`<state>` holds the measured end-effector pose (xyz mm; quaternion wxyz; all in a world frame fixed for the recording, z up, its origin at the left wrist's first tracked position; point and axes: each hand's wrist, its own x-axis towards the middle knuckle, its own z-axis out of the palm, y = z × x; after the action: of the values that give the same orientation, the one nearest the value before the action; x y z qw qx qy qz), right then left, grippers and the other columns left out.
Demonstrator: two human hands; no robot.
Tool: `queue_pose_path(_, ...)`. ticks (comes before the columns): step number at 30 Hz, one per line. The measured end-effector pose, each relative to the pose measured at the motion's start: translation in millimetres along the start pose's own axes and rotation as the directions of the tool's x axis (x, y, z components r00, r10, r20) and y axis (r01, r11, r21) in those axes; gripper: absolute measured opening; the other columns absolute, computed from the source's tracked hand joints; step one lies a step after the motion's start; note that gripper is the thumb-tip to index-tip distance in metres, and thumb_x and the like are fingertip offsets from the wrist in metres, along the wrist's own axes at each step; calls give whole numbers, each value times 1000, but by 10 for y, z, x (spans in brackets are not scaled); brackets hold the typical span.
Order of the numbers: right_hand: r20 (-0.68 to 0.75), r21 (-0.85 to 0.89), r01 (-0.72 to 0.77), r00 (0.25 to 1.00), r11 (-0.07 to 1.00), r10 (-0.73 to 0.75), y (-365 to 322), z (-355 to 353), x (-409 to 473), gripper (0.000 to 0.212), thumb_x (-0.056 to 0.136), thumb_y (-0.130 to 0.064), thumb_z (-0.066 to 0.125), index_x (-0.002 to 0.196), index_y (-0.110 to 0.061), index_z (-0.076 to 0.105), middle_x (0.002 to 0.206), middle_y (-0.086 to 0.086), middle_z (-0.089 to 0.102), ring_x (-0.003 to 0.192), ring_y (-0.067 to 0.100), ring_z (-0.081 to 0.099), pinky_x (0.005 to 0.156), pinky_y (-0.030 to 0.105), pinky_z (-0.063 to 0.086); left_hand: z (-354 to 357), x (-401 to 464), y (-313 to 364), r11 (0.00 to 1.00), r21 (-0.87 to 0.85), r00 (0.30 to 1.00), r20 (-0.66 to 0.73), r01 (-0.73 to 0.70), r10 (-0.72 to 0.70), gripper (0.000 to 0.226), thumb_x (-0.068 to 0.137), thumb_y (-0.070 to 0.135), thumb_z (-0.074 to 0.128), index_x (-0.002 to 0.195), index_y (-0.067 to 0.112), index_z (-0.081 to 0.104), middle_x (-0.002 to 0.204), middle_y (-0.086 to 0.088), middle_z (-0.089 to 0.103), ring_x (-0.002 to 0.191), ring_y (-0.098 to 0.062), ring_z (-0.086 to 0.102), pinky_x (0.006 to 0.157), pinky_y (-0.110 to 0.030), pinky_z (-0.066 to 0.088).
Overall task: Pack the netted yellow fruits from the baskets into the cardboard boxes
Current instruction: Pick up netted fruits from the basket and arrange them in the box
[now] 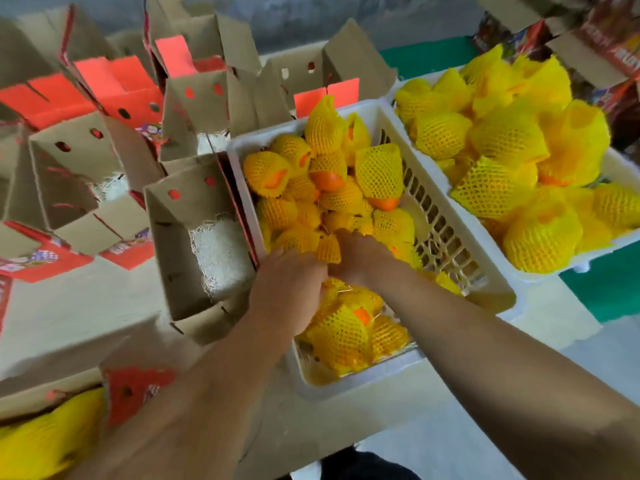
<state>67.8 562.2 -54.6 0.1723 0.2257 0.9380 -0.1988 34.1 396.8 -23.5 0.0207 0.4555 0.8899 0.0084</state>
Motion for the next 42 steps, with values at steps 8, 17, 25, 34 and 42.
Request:
queue_pose_path(8,-67,-171,-37,997,985,26,-14,442,311,99,75,-68,67,149,-15,28,147,10,40,137,35,33,108,47,31,19,102,7,991,112,988,123,76,-89,20,96,39,54,106,32,70,103,9,69,102,-21,59,99,-41,37)
queue_pose_path(17,-149,67,3,989,998,7,83,45,200,88,66,-68,75,138,-26,45,135,11,54,130,38,41,104,50,35,-17,120,24,991,61,989,80,117,-121,33,98,49,47,124,29,55,123,6,61,117,-20,53,100,-36,37)
queue_pose_path(25,64,771,161,943,616,-325,530,-336,-81,78,77,-23,79,138,-56,43,100,8,68,72,18,63,59,40,50,-42,144,37,980,-8,980,43,196,-196,66,99,73,24,138,23,43,127,3,64,119,-21,55,101,-35,40)
queue_pose_path(34,69,856,167,901,489,-429,517,-370,-90,82,80,-11,88,143,-43,49,136,-2,64,120,20,66,97,47,58,-88,80,-20,952,-277,983,-89,130,-160,22,106,40,52,100,24,66,85,2,69,87,-25,61,78,-36,36)
queue_pose_path(42,117,845,121,909,522,-400,545,-393,-111,86,72,-16,87,141,-46,45,130,-1,66,113,20,69,94,44,59,-106,70,4,927,-347,967,-149,144,-206,14,101,37,59,102,26,67,85,5,66,85,-20,59,72,-32,33)
